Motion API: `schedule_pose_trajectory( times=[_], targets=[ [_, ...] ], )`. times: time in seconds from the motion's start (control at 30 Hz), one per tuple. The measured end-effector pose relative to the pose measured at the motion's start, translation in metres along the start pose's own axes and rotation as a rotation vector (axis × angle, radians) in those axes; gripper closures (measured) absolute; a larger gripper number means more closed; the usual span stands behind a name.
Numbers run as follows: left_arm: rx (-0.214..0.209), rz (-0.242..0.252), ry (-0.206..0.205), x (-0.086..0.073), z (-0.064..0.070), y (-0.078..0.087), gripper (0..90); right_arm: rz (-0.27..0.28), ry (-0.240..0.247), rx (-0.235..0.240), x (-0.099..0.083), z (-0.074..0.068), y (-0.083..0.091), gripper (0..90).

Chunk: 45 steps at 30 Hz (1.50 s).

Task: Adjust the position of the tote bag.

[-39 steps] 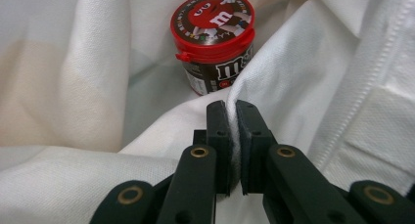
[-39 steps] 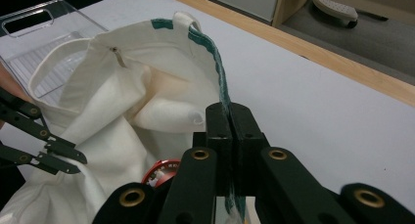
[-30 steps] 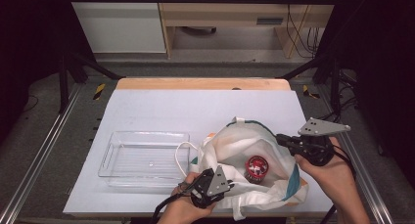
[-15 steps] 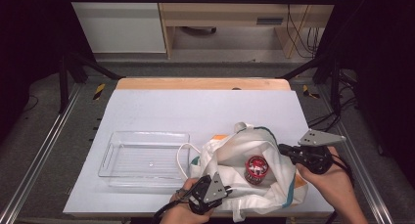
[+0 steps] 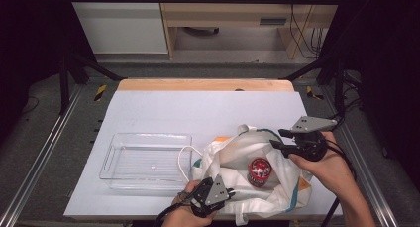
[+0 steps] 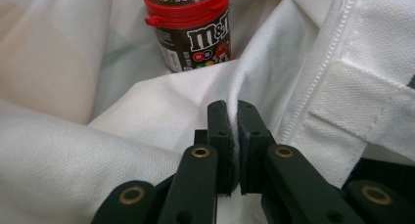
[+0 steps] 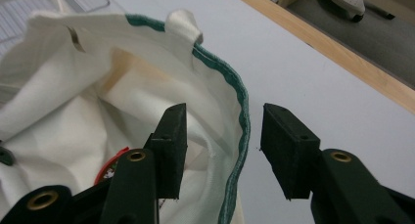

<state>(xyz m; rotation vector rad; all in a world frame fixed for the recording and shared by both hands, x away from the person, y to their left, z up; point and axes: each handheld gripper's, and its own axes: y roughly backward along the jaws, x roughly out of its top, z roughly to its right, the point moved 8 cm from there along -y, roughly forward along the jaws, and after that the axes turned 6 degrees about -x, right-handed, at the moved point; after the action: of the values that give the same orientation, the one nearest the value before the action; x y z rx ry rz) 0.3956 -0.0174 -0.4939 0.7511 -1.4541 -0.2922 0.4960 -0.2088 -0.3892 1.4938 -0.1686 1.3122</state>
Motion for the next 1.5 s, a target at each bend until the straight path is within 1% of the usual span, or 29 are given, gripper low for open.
schedule_pose_trajectory(
  times=[0.1,0.13,0.17,0.2,0.27,0.3,0.37,0.4,0.43,0.47,0.6,0.63,0.67,0.8,0.9,1.17,1.27,1.37,1.43,1.47,1.5],
  targets=[
    [0.000,0.003,0.001,0.000,0.000,0.000,86.7,-0.039,0.022,-0.015,-0.006,0.000,-0.010,51.9],
    [0.000,0.004,0.001,0.001,-0.001,0.000,86.7,-0.049,0.023,-0.017,-0.010,0.000,-0.014,52.5],
    [0.000,0.004,0.001,0.001,-0.001,0.000,86.7,-0.049,0.023,-0.017,-0.010,0.000,-0.014,52.5],
    [0.002,0.007,0.002,0.001,-0.001,0.000,86.7,-0.071,0.029,-0.019,-0.018,-0.001,-0.020,53.1],
    [0.002,0.008,0.007,0.002,-0.001,0.001,86.7,-0.078,0.028,-0.018,-0.021,-0.001,-0.022,54.1],
    [0.005,0.014,0.004,0.003,-0.002,0.001,86.7,-0.084,0.036,-0.012,-0.025,-0.003,-0.025,57.4],
    [0.009,0.019,0.003,0.004,-0.002,0.002,86.7,-0.086,0.041,-0.013,-0.030,-0.006,-0.026,60.4],
    [0.010,0.023,0.005,0.005,-0.002,0.003,86.7,-0.096,0.044,-0.020,-0.033,-0.006,-0.026,64.6],
    [0.010,0.023,0.005,0.005,-0.002,0.003,86.7,-0.096,0.044,-0.020,-0.033,-0.006,-0.026,64.6],
    [0.012,0.029,0.008,0.006,-0.002,0.004,86.7,-0.094,0.046,-0.022,-0.034,-0.006,-0.027,66.5],
    [0.012,0.035,0.008,0.007,-0.002,0.007,86.6,-0.122,0.085,-0.032,-0.043,-0.007,-0.028,78.2],
    [0.012,0.034,0.007,0.006,-0.002,0.007,86.6,-0.126,0.085,-0.034,-0.045,-0.007,-0.029,80.9],
    [0.014,0.034,0.006,0.006,-0.002,0.007,86.7,-0.125,0.075,-0.030,-0.047,-0.006,-0.029,83.1],
    [0.011,0.031,0.010,0.004,-0.001,0.005,86.7,-0.115,0.065,-0.031,-0.047,-0.005,-0.029,83.8],
    [0.005,0.027,0.013,0.003,0.000,0.005,86.8,-0.110,0.069,-0.037,-0.044,-0.002,-0.029,84.3],
    [-0.006,0.021,0.015,0.003,0.005,0.001,87.0,-0.082,0.084,-0.071,-0.021,0.008,-0.028,85.3],
    [-0.008,0.018,0.013,0.004,0.006,0.001,87.0,-0.077,0.077,-0.081,-0.015,0.013,-0.028,85.4],
    [-0.013,0.018,0.013,0.003,0.009,0.001,87.1,-0.075,0.067,-0.085,-0.013,0.017,-0.030,85.4],
    [-0.013,0.014,0.005,0.002,0.010,0.002,87.1,-0.078,0.062,-0.087,-0.015,0.020,-0.033,85.4],
    [-0.016,0.016,0.009,0.001,0.011,0.002,87.1,-0.076,0.055,-0.089,-0.016,0.021,-0.034,85.5],
    [-0.013,0.015,0.007,0.001,0.011,0.002,87.1,-0.070,0.037,-0.086,-0.019,0.023,-0.037,85.4]
  ],
)
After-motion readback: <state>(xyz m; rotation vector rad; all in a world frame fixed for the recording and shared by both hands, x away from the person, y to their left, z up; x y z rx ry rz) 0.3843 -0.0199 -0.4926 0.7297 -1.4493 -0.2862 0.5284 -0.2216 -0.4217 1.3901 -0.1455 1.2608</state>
